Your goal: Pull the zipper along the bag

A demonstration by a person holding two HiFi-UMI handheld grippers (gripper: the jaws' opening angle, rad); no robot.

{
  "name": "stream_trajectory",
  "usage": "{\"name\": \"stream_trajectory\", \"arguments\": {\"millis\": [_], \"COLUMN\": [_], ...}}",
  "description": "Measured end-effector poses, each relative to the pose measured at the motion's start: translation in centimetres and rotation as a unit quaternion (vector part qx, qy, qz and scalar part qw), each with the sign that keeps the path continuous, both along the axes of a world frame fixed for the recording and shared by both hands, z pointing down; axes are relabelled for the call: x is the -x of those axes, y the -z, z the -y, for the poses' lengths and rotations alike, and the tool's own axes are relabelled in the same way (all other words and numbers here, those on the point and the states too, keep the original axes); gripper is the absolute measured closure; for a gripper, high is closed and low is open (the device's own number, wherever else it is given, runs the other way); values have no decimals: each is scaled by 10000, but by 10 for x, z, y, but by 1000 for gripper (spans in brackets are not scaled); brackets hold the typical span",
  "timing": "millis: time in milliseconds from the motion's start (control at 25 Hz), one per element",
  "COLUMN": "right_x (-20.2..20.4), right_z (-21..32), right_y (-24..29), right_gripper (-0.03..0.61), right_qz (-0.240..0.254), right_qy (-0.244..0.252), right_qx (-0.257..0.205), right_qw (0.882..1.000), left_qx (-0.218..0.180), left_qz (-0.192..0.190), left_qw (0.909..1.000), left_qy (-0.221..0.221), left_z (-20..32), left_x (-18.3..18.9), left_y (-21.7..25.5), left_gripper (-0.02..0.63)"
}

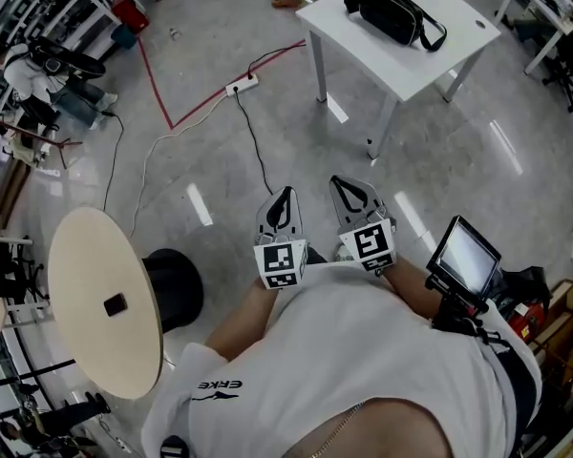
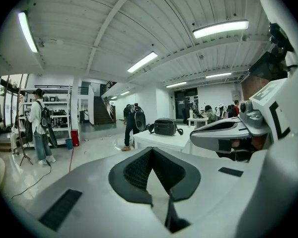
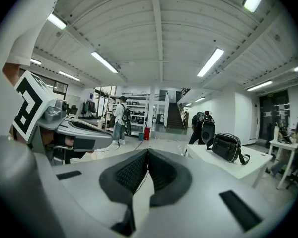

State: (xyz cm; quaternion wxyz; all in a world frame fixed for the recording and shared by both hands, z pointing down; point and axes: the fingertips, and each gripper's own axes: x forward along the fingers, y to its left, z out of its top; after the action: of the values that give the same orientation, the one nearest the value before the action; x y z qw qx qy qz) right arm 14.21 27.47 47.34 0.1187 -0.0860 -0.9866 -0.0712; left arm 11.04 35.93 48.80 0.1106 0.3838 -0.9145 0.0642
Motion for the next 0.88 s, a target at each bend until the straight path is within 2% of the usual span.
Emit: {"name": "stream_trajectory", "arguments": {"millis": [360, 880], "right_x": [39, 154], "right_z": [20, 43], "right_y": [-7, -10], "right_gripper": [574, 574], "right_qz": [-82, -218], "right_qy": [-106, -644], "right_qx": [129, 121], "right_qw": [9998, 9976], "left_qx": [84, -30], "left_qz": [-46, -88], "left_qw": [9998, 9980], "left_qy": [-175, -628], "left_z": [27, 47], "left_x": [42, 167], "left_y": [-4, -5], "left_gripper": [609, 609]}}
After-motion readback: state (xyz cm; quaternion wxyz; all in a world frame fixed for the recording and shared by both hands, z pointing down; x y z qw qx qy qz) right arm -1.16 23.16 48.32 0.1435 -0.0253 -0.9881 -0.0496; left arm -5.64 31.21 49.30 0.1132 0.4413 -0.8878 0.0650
